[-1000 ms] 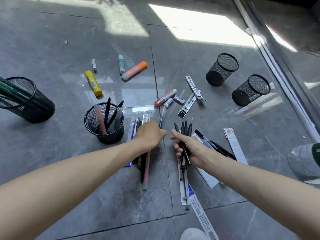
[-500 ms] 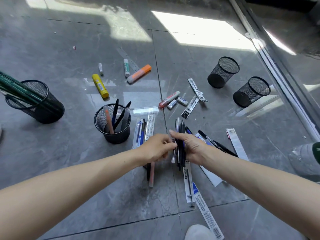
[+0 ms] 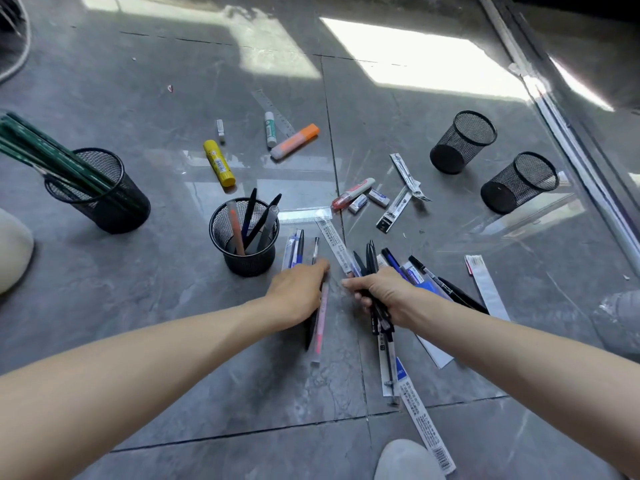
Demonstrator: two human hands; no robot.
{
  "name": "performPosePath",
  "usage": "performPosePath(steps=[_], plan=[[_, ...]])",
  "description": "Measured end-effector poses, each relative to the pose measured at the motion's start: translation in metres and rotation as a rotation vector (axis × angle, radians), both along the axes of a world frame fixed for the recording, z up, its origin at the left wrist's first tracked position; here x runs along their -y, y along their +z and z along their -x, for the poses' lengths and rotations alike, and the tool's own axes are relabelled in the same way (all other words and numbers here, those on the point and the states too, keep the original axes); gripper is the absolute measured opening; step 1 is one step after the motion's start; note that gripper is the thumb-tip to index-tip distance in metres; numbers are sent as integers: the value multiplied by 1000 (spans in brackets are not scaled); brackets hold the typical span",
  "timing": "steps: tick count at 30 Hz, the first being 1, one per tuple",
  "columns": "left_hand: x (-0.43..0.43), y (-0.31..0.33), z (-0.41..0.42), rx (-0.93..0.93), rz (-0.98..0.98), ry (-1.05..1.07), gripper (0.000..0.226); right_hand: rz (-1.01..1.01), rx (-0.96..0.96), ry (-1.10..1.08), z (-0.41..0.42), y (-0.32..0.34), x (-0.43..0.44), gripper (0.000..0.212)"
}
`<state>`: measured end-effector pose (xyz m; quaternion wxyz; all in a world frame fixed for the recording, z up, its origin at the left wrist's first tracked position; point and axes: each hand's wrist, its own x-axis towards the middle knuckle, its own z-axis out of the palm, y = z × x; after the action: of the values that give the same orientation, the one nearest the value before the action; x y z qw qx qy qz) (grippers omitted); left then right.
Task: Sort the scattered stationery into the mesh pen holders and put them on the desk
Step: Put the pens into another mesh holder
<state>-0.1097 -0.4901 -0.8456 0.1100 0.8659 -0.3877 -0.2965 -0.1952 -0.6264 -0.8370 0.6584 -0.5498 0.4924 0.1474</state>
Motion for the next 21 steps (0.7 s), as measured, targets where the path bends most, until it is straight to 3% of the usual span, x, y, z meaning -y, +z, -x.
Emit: performPosePath(steps=[3, 6, 13, 18, 21], plan=[[-3, -2, 8, -20, 15, -60, 30, 140, -12, 37, -3, -4, -3, 18], [-8, -1, 8, 71, 111, 23, 9, 225, 0, 35, -6, -5, -4, 26], [-1, -2, 1, -40, -33, 159, 30, 356, -41, 293, -7, -3, -7, 36], [2, -3, 5, -137, -58, 144, 30, 608, -138, 554, -7, -3, -15, 54], [1, 0, 4, -160, -81, 172, 23, 622, -142, 585, -6, -4, -16, 49]])
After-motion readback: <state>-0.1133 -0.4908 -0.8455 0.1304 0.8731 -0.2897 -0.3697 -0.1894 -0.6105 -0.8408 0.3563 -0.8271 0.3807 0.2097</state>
